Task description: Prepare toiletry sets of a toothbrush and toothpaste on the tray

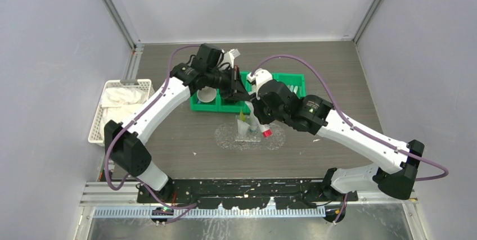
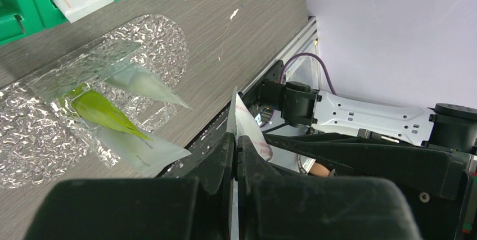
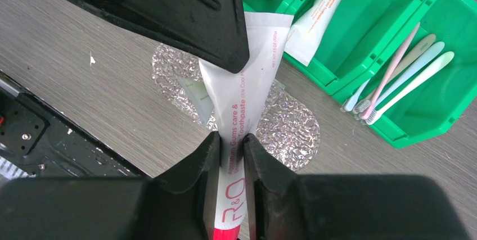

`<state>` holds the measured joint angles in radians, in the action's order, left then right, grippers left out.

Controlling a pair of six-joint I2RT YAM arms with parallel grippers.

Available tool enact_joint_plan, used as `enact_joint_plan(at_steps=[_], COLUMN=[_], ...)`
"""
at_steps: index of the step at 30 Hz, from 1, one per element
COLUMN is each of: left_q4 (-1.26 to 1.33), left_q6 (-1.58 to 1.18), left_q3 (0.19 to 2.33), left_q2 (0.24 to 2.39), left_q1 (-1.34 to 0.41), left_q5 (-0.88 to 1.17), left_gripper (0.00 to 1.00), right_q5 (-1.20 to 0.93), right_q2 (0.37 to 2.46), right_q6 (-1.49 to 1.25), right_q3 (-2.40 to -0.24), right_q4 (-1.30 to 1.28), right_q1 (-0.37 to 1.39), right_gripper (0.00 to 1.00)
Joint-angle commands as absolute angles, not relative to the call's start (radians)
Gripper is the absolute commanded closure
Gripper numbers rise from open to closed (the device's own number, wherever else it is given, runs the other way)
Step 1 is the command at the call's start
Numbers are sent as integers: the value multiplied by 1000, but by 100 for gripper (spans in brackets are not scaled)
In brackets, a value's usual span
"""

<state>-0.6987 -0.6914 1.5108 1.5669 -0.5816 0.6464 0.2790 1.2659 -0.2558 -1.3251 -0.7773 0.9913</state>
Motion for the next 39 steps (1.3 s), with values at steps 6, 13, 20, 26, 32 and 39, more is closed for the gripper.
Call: enact_joint_plan(at_steps=[6, 13, 20, 26, 32, 39], left_q4=[-662, -646, -715, -765, -655, -496], left_q6=[-670, -673, -548, -418, -352, -224], left_q3=[1538, 1570, 1591, 1590, 1506, 1428], left_q2=[1450, 1385, 1329, 1300, 1273, 1281], left_q1=[-643, -680, -780, -976, -1150, -1397], left_q5=[615, 574, 345, -60, -329, -678], left_gripper=[99, 99, 99, 99, 99, 99], right_q5=[247, 304, 569, 764, 776, 742], right_q2=[1195, 1115, 988, 934, 892, 877], right_q6=[-302, -358, -492, -592, -638, -653], right_q3=[-1328, -1382, -1519, -1485, -1397, -1318], right_q4=[-727, -834, -1054, -1150, -1139, -1104], right_q1=[997, 996, 994, 995, 992, 993], right_gripper=[59, 56, 39, 36, 34, 34])
